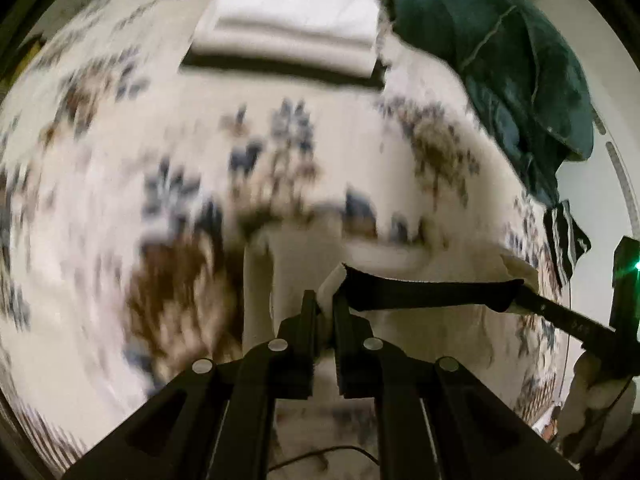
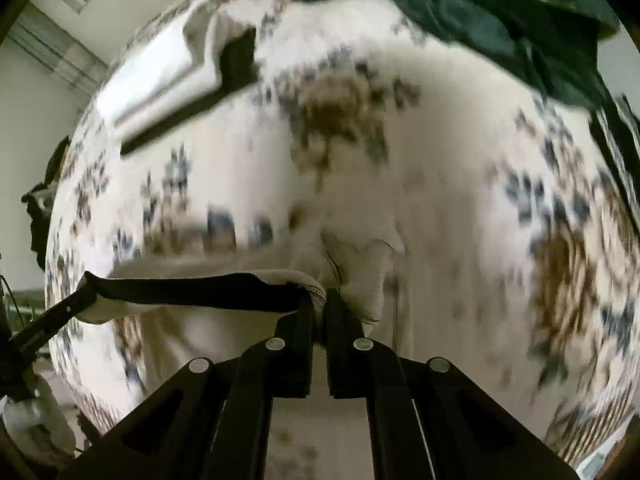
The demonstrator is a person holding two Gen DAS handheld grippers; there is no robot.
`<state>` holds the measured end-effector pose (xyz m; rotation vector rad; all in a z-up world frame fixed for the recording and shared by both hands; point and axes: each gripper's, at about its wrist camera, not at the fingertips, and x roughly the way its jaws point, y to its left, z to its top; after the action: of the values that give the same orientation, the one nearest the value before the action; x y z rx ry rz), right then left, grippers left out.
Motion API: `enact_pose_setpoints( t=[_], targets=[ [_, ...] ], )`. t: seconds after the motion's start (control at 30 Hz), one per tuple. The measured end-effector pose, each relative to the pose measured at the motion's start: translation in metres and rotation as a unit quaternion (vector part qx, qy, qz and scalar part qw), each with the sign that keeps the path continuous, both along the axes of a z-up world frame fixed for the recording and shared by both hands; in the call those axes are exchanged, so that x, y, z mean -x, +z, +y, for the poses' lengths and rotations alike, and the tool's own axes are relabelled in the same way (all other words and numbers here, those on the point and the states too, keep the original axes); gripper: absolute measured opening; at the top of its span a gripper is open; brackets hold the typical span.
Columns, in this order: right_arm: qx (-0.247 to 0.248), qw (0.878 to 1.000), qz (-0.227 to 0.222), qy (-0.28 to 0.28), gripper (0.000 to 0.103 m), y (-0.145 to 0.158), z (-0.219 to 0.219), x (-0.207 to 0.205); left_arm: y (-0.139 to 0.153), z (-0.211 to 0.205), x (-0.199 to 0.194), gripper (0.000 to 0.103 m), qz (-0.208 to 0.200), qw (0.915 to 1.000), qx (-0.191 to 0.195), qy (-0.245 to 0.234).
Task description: Fold small clothes
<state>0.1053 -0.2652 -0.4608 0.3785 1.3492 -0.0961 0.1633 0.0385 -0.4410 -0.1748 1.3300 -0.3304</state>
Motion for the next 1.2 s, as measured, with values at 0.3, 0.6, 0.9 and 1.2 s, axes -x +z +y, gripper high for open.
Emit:
enact_pose_setpoints(
  t=[0.3, 0.6, 0.9, 1.2],
  targets=[
    [-0.024, 0.997, 0.077, 0.013, 0.005, -0.057, 0.008, 0.085, -0.065, 0.019, 0.065, 0.010, 0.109, 0.9937, 0.007, 0.027],
    [-0.105, 0.991, 0.082, -0.034, 0.051, -0.045, -0.040, 0.113, -0.035, 0.061, 0.068, 0.057, 0.123, 0.9857, 0.052, 0.104],
    [-0.205, 0.963, 0.015, -0.177, 0.052, -0.060, -0.096, 0.059, -0.049, 0.046, -0.009, 0.057, 0.096, 0.9879, 0.048, 0.112],
    [-0.114, 0.960, 0.074, -0.245, 0.012, -0.106, -0.135, 0.033, -0.092, 0.036, -0.039, 0.057, 0.127, 0.9872, 0.025, 0.093]
  ],
)
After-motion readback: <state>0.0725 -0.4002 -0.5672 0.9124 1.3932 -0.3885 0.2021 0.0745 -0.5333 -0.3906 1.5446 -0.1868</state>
